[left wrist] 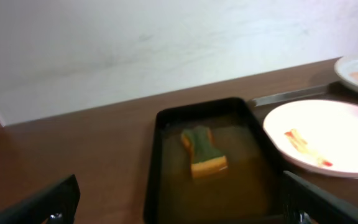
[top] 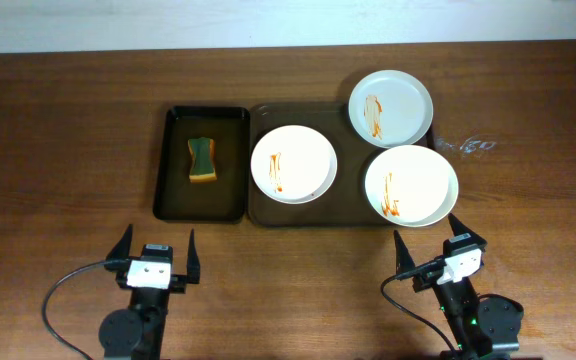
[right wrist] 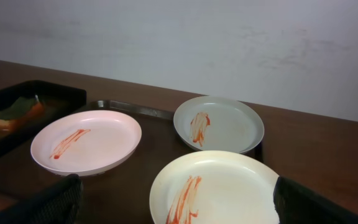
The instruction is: Clean dirty plates on tray and stack at the side
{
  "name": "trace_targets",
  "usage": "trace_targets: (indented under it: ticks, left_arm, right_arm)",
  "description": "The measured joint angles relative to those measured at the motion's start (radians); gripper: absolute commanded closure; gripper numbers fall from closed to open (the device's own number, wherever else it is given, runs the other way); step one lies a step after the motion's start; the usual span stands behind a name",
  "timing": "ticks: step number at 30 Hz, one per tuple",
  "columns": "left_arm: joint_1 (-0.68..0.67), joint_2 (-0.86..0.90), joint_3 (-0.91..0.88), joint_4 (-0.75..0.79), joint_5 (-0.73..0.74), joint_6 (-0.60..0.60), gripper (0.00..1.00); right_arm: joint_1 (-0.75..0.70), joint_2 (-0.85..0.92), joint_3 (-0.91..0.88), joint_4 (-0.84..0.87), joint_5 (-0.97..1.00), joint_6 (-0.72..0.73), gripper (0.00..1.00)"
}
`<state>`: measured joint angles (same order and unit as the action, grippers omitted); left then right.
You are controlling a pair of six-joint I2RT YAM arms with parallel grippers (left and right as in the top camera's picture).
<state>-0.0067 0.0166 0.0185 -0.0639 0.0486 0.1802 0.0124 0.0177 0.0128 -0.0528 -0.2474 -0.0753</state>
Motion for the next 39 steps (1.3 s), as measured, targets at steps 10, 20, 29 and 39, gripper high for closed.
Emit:
trace_targets:
  ticks: [10,20,29,39]
  left_arm:
    - [0.000,0.121,0.061,0.107,0.080,-0.109,0.00]
    - [0.000,0.924,0.781,-0.099,0.148,-0.060,0.00]
    - [0.002,1.356,1.246,-0.514,0.313,-0.042,0.00]
    - [-0.001,1.387,1.246,-0.526,0.224,-0.188,0.00]
  right_arm:
    - [0.000,0.000,0.006,0.045,-0.047,0.011,0.02]
    - [0.000,0.257,0.347,0.011,-0.080,0.023,0.02]
    - [-0.002,1.096,1.096,-0.493,-0.198,0.023,0.02]
    - [0.001,1.657,1.346,-0.625,-0.328,0.080,0.16]
